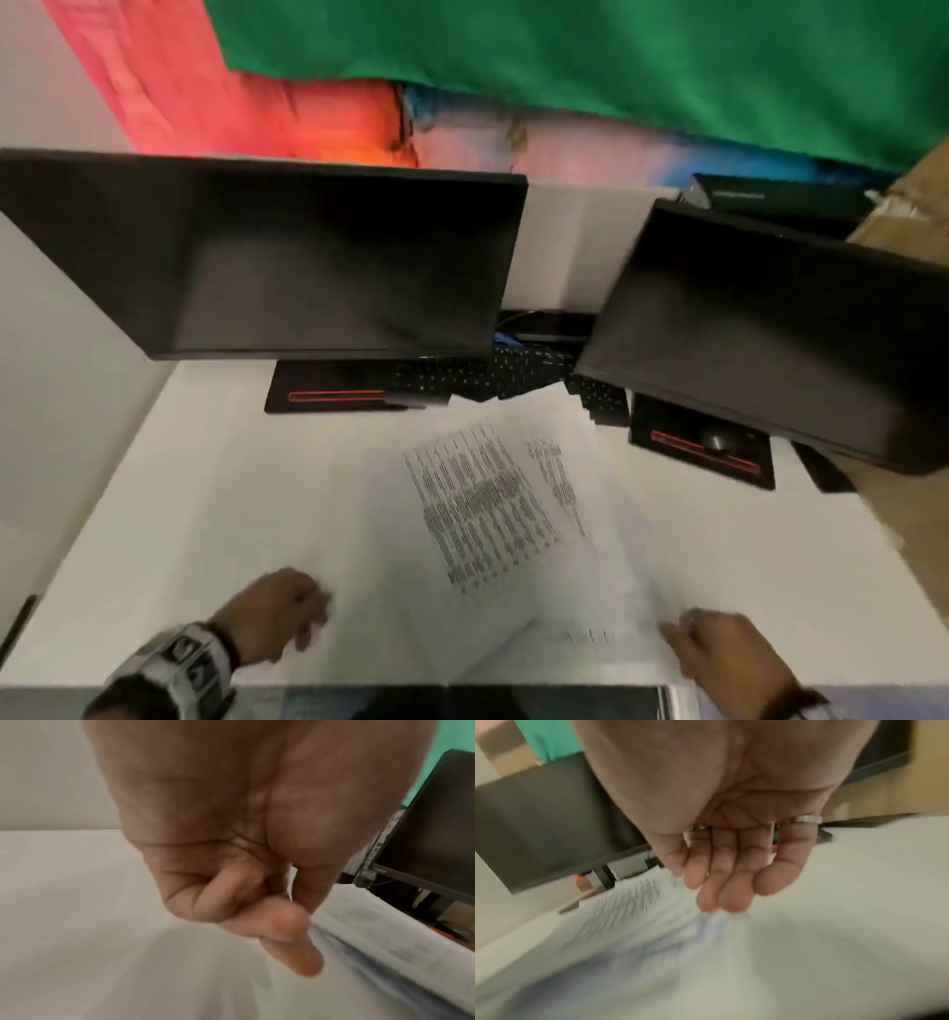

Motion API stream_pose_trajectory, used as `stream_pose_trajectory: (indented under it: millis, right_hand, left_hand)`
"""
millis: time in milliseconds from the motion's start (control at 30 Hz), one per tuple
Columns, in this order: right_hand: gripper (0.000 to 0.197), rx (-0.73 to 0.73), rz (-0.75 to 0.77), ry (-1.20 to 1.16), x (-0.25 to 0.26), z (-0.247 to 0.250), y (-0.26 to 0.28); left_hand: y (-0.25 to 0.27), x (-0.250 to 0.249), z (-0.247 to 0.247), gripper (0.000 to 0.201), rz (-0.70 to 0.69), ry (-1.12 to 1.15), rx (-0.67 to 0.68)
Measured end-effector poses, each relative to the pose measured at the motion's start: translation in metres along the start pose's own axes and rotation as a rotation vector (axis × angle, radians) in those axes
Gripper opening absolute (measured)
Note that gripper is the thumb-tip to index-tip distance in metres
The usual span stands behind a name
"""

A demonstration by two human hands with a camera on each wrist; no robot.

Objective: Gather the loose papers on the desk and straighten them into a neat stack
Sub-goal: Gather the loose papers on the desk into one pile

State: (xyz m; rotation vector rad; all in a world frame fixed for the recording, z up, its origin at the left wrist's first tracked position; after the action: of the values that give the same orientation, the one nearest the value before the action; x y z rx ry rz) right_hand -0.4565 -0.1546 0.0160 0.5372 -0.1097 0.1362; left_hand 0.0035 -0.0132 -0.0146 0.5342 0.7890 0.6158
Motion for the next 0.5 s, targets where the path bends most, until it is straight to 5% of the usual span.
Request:
stream_pose_trajectory:
  millis: [133, 300, 500]
  right_hand:
    - [0.019, -0.295, 0.079, -0.257, 0.055, 0.012, -0.06]
    - [0.06, -0.282, -0.084, -0.285, 0.114, -0.013, -0.113]
    - [0.082, -0.231, -0.161, -0.59, 0.148, -0.032, -0.122]
  left_hand:
    - [-0.053, -0.057, -0.002, 0.025, -0.037, -0.064, -0.112]
    - [-0.083, -0.091, -0.026, 0.05, 0.027, -0.18, -0.193]
    - [-0.09, -0.112, -0.044, 0.063, -0.006, 0.023, -0.247]
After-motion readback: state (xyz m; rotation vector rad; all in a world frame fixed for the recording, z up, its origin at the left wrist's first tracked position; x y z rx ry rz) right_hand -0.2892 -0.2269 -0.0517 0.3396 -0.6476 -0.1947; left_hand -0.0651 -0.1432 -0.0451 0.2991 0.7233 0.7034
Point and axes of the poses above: each hand's wrist, its own y-axis away from the middle knuckle, its own z-axis out of the back of the hand, x = y × z, the point moved 2 cm from there along -y, towards the middle knuckle, and after that the axes turned 9 degrees about -x, right-handed, at the moved point
